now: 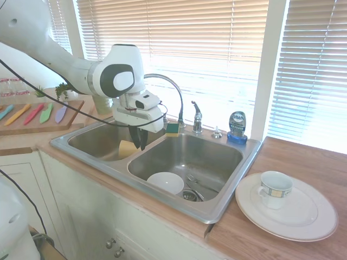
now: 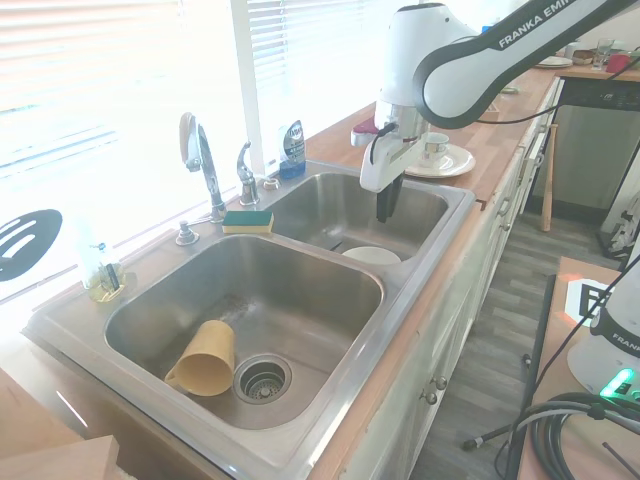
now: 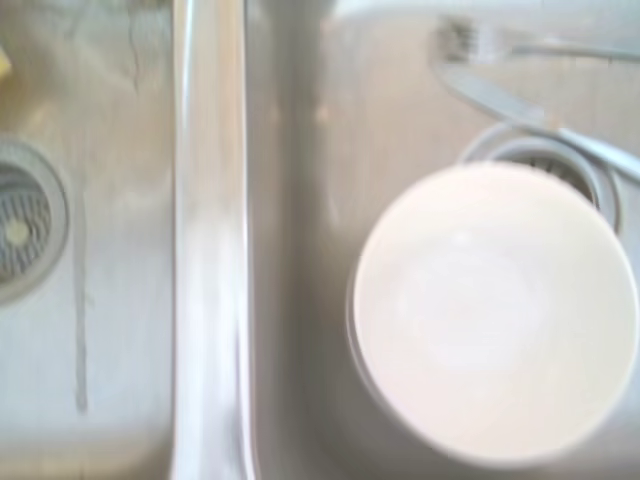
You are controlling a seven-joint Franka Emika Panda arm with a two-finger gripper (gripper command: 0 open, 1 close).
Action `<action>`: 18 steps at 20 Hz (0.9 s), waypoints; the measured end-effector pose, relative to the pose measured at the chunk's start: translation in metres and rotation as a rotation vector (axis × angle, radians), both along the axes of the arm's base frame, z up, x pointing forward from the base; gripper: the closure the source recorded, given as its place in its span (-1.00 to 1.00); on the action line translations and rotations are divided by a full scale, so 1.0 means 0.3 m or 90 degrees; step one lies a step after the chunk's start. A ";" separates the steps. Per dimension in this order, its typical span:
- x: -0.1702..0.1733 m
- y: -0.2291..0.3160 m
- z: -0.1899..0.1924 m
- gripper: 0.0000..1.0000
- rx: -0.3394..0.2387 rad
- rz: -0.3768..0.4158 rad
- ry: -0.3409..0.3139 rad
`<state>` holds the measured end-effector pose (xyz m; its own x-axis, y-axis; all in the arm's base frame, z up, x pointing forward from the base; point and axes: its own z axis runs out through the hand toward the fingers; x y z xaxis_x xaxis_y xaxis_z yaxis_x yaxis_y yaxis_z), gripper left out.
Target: Turn off the faucet
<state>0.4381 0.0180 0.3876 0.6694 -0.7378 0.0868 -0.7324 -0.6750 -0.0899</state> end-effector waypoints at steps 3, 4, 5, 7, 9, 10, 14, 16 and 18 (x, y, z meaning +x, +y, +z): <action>0.056 0.022 0.040 1.00 0.002 0.002 -0.037; 0.079 0.032 0.055 1.00 0.004 0.002 -0.056; 0.105 0.042 0.067 1.00 0.006 0.000 -0.074; 0.164 0.055 0.089 1.00 0.007 -0.010 -0.115; 0.230 0.058 0.101 1.00 -0.001 -0.021 -0.153; 0.268 0.057 0.106 1.00 -0.007 -0.027 -0.171; 0.437 0.053 0.124 1.00 -0.017 -0.038 -0.205; 0.532 0.050 0.134 1.00 -0.018 -0.040 -0.219; 0.624 0.032 0.139 1.00 -0.020 -0.049 -0.233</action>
<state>0.6254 0.0276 0.4292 0.5327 -0.7779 0.3334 -0.7041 -0.6259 -0.3353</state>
